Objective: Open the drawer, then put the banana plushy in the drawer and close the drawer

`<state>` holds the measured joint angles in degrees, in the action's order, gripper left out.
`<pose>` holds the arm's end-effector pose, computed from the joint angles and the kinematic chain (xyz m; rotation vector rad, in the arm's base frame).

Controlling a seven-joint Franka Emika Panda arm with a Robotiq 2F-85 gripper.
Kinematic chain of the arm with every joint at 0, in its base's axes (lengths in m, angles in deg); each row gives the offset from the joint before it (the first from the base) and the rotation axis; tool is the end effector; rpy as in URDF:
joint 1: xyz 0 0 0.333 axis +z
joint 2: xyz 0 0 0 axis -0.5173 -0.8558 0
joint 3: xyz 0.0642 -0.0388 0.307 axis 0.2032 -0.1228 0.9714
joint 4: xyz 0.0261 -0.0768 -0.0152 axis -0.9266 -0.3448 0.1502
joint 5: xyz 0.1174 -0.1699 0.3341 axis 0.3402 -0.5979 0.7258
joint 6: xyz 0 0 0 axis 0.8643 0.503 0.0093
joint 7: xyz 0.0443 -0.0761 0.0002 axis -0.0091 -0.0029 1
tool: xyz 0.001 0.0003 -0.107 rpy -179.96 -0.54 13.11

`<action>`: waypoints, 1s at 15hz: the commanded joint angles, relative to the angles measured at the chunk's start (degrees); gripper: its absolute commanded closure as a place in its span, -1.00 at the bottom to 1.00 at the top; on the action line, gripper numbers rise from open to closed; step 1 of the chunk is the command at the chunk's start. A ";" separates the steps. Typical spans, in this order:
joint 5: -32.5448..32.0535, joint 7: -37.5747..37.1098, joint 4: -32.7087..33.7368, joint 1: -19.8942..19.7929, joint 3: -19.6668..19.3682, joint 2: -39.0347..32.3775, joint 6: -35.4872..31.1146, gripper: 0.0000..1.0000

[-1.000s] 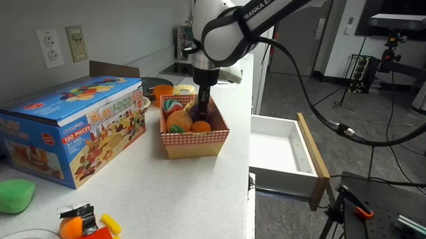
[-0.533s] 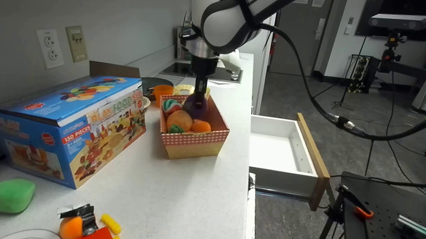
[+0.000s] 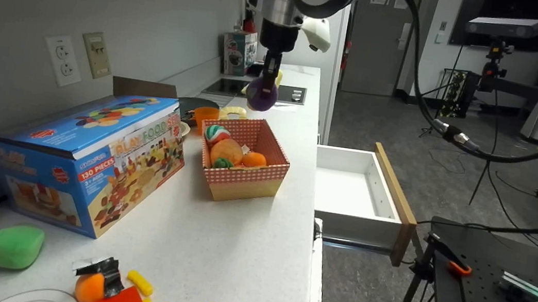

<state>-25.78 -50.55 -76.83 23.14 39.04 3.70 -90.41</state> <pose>0.6185 -0.0927 0.4363 2.8374 0.5411 0.3006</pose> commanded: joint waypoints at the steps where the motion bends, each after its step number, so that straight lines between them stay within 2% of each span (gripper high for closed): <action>1: -1.27 -5.60 -9.89 0.23 -3.12 8.10 -1.95 0.89; 5: -0.47 -10.02 -19.31 -1.22 -6.79 12.80 -2.91 0.89; 8: 0.33 -10.36 -24.59 -2.82 -9.76 14.01 -6.19 0.89; 12: 3.54 -8.07 -28.05 -5.35 -13.50 11.76 -12.18 0.89; 15: 6.83 -7.67 -29.77 -6.51 -15.05 9.86 -14.31 0.89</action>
<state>-22.64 -59.88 -104.89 17.67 24.86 14.58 -102.05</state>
